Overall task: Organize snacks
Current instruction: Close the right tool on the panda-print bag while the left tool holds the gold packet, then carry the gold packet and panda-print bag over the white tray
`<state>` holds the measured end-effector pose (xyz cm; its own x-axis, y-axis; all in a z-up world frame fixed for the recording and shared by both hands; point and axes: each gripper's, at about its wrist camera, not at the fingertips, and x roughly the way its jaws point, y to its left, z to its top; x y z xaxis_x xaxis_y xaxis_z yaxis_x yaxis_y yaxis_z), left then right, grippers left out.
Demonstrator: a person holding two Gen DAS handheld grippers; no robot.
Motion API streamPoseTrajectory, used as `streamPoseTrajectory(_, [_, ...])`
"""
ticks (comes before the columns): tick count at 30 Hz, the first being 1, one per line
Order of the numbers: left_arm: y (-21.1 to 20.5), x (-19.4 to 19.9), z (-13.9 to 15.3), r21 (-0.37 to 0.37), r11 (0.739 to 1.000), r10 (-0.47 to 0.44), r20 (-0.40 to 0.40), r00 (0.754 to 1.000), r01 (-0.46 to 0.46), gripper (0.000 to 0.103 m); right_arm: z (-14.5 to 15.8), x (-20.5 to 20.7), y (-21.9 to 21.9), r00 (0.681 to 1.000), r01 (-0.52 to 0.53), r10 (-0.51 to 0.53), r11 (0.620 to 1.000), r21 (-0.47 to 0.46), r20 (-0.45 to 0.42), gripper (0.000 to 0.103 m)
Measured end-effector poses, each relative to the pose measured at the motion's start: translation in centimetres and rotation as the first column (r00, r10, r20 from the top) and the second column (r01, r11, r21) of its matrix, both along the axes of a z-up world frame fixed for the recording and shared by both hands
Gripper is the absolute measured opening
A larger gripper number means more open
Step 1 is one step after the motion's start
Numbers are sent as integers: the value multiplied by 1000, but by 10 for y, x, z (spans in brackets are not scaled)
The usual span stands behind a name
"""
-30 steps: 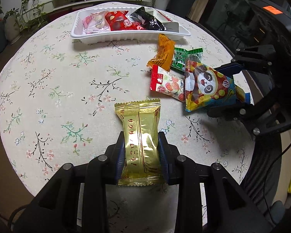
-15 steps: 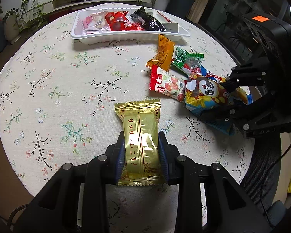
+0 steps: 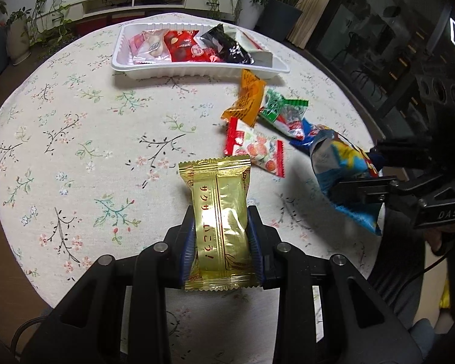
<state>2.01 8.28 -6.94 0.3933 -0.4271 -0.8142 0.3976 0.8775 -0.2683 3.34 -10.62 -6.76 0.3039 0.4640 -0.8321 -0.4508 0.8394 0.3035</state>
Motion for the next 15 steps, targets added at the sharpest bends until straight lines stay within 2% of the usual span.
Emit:
streamPoseTrajectory(6, [0,2,7,-45,999,4,-2,1000,-4,29,4,-4,-28,995,97,-95,989,111,-26,40])
streamPoseTrajectory(15, [21,22,23,-110,992,57,13,998,-56,29,14,4,-68,969,246,-245,948,202,-28,40])
